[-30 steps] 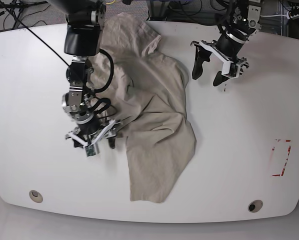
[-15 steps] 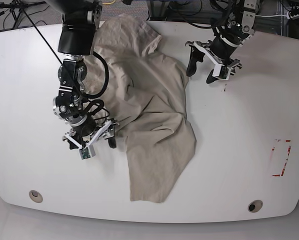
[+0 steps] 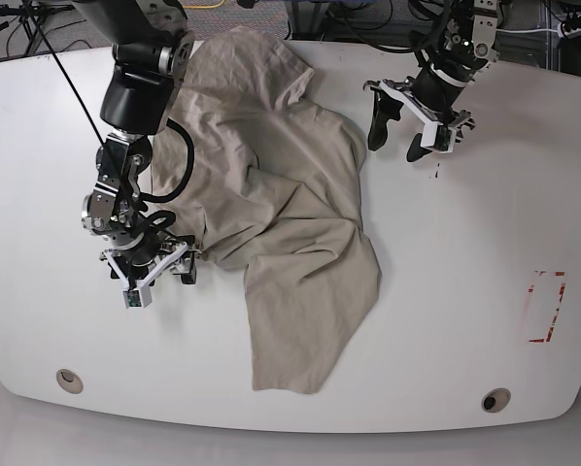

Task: Fold the T-shirt properly

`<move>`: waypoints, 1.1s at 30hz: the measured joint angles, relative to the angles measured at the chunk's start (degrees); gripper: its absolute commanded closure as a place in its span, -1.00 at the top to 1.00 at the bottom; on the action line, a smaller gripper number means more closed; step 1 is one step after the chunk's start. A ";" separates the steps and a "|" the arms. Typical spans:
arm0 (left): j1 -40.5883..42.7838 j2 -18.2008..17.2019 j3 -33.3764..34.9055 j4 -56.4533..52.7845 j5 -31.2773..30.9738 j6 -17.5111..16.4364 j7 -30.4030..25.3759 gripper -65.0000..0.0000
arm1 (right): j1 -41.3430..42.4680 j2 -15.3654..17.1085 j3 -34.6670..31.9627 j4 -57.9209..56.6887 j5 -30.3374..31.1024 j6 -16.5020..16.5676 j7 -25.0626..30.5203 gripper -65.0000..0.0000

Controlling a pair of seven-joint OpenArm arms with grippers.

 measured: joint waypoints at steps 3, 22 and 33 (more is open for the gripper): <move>0.02 0.70 -0.52 -0.26 -0.24 0.04 0.00 0.14 | 0.17 0.68 1.16 -0.52 -0.31 0.48 -0.15 0.43; -0.90 -0.63 1.86 -1.57 -0.26 0.17 0.35 0.17 | 4.20 1.16 2.40 -9.01 -0.92 1.64 3.19 0.41; -0.83 -0.44 2.10 -1.73 -0.26 0.04 0.31 0.18 | 7.15 1.77 2.38 -15.47 -1.51 1.01 7.39 0.40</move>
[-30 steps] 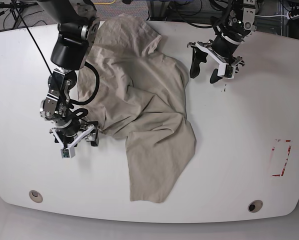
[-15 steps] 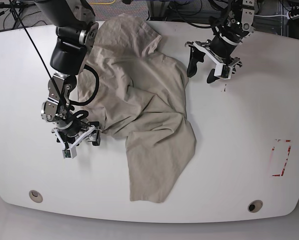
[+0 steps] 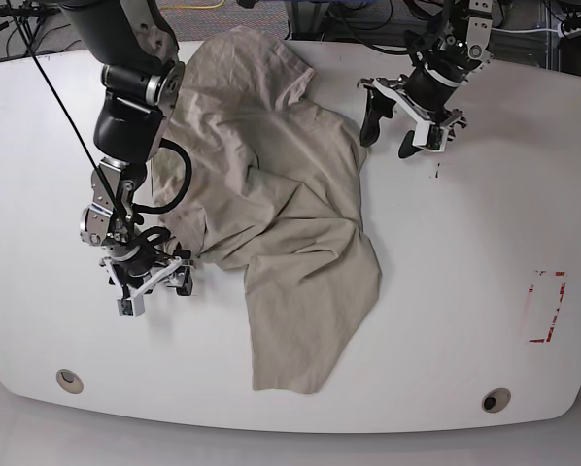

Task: Fold the T-shirt properly

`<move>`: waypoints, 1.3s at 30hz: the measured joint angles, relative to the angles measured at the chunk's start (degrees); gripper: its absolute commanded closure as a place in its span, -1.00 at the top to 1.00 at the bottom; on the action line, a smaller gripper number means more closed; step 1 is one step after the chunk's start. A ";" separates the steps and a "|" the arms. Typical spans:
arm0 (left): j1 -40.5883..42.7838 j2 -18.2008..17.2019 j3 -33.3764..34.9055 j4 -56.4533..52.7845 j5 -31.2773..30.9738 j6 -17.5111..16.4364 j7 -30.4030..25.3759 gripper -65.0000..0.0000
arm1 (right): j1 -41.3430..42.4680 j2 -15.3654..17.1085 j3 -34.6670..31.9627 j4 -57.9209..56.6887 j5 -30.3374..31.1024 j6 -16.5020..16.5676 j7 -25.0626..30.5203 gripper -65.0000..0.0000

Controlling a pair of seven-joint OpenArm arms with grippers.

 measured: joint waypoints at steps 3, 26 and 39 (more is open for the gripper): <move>0.11 0.00 -0.15 0.55 0.04 0.02 0.04 0.18 | -0.22 0.04 -0.70 -0.22 0.00 0.07 0.11 0.40; 0.81 -0.31 -0.35 0.02 0.61 0.81 1.88 0.18 | -6.45 2.45 -7.04 3.15 0.42 0.35 2.03 0.37; -0.11 -0.17 -0.24 0.04 0.44 0.57 1.73 0.18 | -6.32 2.05 -7.15 5.11 0.44 -0.37 -1.75 0.37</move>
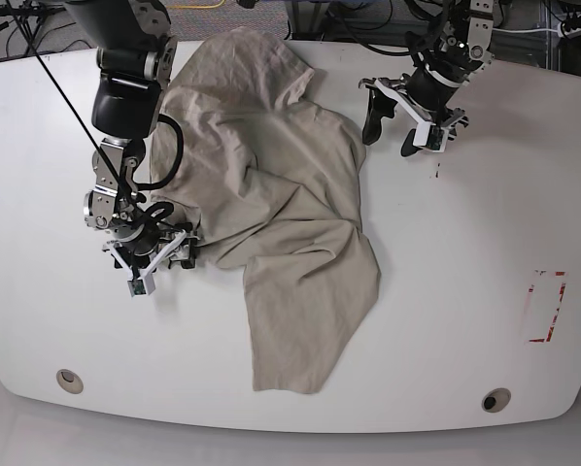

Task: Fold the T-shirt properly

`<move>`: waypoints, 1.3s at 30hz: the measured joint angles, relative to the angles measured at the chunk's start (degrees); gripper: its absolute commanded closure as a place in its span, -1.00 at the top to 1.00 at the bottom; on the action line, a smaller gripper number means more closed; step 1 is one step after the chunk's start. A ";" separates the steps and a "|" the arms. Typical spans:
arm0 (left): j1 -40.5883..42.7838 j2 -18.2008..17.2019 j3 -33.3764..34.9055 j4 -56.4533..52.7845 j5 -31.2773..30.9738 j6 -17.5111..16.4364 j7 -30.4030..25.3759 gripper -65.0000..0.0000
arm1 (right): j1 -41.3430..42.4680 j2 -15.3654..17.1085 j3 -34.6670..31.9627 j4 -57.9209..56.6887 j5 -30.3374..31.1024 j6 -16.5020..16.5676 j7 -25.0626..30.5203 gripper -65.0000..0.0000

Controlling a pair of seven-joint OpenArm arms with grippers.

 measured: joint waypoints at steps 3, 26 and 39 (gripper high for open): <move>0.00 -0.02 0.00 0.00 0.00 0.02 0.00 0.18 | -1.03 -0.15 0.00 3.13 -0.26 0.17 -3.87 0.37; -1.14 -1.44 0.00 0.00 -0.02 0.02 -0.02 0.18 | -5.03 -2.21 0.09 11.45 -0.48 0.13 -8.79 0.03; -1.16 -1.44 0.00 0.07 -0.07 0.02 0.02 0.18 | -4.90 -2.23 0.04 11.45 -0.46 0.13 -8.76 -1.00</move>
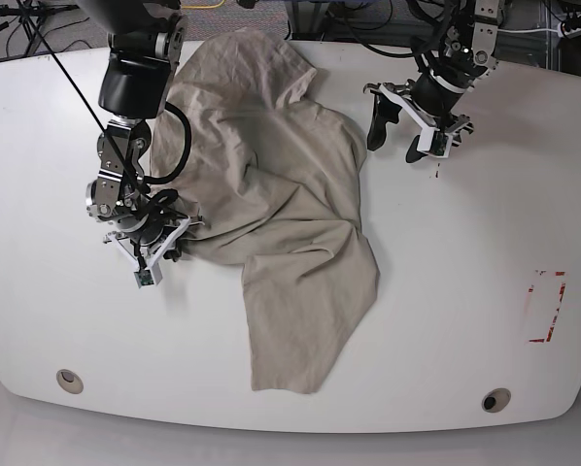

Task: Fold the T-shirt properly

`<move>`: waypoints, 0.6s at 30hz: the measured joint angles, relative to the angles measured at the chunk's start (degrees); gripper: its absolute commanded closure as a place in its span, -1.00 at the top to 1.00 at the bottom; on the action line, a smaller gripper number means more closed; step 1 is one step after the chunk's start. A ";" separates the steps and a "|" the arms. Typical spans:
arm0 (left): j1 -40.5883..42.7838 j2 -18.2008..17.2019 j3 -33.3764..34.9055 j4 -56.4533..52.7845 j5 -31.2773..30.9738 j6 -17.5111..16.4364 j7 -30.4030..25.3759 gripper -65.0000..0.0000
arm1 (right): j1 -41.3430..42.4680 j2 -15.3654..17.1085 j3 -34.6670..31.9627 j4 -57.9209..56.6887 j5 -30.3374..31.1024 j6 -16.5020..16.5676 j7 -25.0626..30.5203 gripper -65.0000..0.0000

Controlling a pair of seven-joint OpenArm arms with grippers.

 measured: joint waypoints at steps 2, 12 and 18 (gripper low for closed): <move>0.04 0.00 0.00 0.11 0.00 0.00 0.02 0.18 | -0.02 0.02 0.00 0.00 0.02 0.02 0.02 -1.00; -2.08 0.20 0.42 0.33 -0.59 -0.09 6.34 0.18 | -0.02 0.00 0.00 0.04 0.02 0.02 0.02 -1.00; -2.97 0.20 1.51 0.35 -5.68 -5.95 11.06 0.18 | -0.02 0.00 0.00 0.07 0.02 0.02 0.00 -1.00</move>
